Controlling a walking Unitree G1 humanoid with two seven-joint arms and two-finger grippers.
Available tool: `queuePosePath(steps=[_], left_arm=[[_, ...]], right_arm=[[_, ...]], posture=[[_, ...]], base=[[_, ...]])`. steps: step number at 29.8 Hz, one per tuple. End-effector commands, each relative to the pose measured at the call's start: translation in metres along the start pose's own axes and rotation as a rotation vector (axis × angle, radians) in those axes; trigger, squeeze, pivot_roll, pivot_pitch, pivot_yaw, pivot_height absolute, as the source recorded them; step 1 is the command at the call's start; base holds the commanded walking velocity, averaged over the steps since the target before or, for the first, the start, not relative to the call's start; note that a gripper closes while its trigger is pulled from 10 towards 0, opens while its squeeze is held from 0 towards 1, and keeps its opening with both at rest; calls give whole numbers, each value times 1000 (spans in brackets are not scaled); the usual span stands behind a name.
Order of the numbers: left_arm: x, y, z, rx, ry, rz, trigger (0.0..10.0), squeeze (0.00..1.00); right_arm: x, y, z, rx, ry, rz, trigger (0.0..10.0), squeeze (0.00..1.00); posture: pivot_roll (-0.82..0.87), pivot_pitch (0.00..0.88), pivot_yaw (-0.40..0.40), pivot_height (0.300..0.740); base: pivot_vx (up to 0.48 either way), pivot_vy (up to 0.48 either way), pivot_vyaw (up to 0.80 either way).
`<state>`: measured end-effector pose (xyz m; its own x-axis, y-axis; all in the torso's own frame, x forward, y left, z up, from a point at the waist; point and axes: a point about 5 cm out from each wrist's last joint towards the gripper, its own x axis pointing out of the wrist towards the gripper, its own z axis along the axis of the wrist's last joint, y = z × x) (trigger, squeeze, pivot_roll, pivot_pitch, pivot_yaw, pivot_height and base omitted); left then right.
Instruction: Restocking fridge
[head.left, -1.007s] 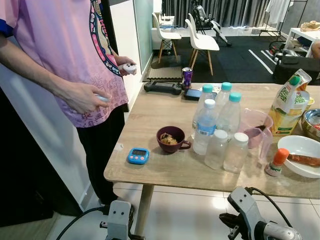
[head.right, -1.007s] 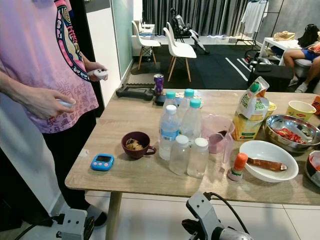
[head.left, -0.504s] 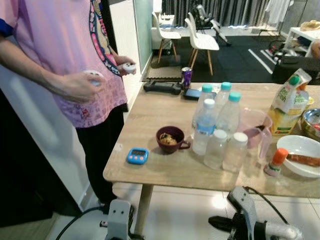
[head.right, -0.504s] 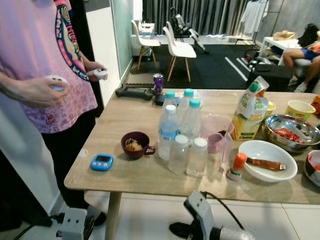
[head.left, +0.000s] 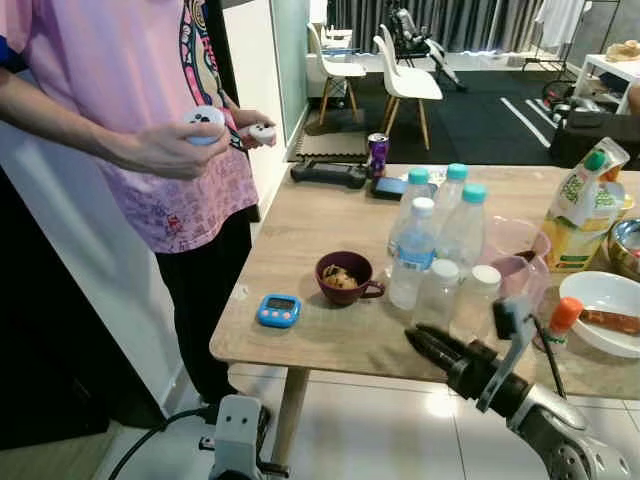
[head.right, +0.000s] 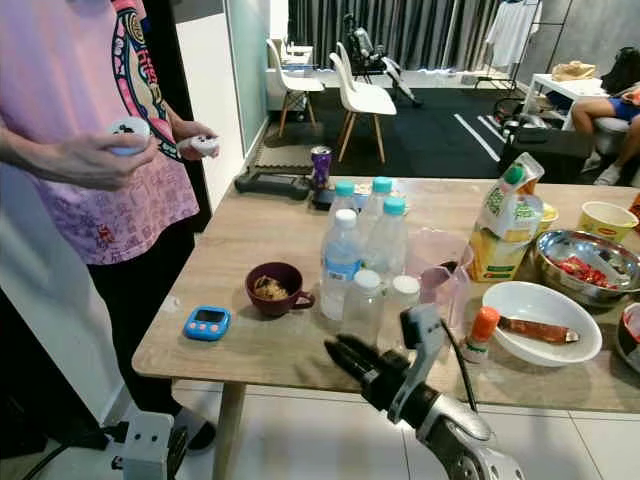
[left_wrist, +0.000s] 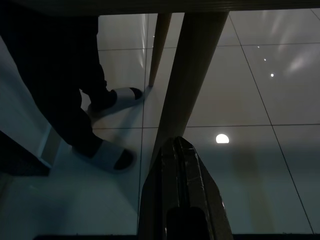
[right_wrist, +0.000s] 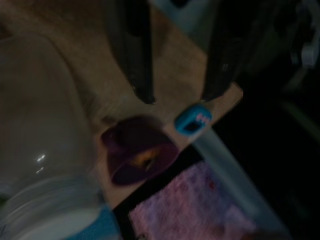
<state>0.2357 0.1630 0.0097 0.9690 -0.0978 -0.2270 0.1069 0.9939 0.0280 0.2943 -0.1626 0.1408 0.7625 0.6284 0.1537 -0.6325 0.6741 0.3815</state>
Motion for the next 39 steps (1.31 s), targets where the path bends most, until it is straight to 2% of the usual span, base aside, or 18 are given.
queuePosePath(steps=[1,5,9,10,11,13,14,20,21,25,32,39], left_arm=[[-3,4,-3,0,16,12,10000,0],[-1,1,4,-2,-17,-12,10000,0],[0,1,5,4,-18,-10,10000,0],[0,1,5,6,-20,-7,10000,0],[0,1,6,13,-27,-7,10000,0],[0,1,7,17,-32,-7,10000,0],[-1,-1,8,35,-44,-21,10000,0],[1,-29,29,204,-151,-222,10000,0],[1,-29,29,204,-151,-222,10000,0],[3,-49,42,302,-217,-346,10000,0],[4,-59,53,353,-264,-411,10000,0],[5,-60,65,356,-311,-409,10000,0]], right_arm=[[0,2,6,13,-31,-8,10000,1000],[4,4,14,54,-92,-18,10000,1000],[6,4,15,45,-99,-42,10000,1000],[7,3,17,48,-120,-51,10000,961],[7,3,19,56,-137,-52,10000,59],[7,3,21,62,-149,-53,10000,59],[7,2,24,76,-167,-59,10000,0],[6,-2,29,86,-185,-79,10000,0],[6,-2,29,86,-185,-79,10000,0],[6,-1,30,93,-187,-80,10000,0],[6,-1,29,97,-187,-81,10000,0],[6,-2,30,78,-193,-97,10000,0]], posture=[[39,103,12,740],[40,103,12,740],[39,103,12,740],[39,103,12,740],[38,103,11,740],[38,103,11,740],[40,104,9,740],[41,106,7,740],[41,106,7,740],[39,106,8,740],[39,107,12,740],[40,107,13,740]], base=[[0,0,0],[0,0,0],[0,0,0],[0,0,0],[0,0,0],[0,0,0],[0,0,0],[0,0,0],[0,0,0],[0,0,0],[0,0,0],[0,0,0]])
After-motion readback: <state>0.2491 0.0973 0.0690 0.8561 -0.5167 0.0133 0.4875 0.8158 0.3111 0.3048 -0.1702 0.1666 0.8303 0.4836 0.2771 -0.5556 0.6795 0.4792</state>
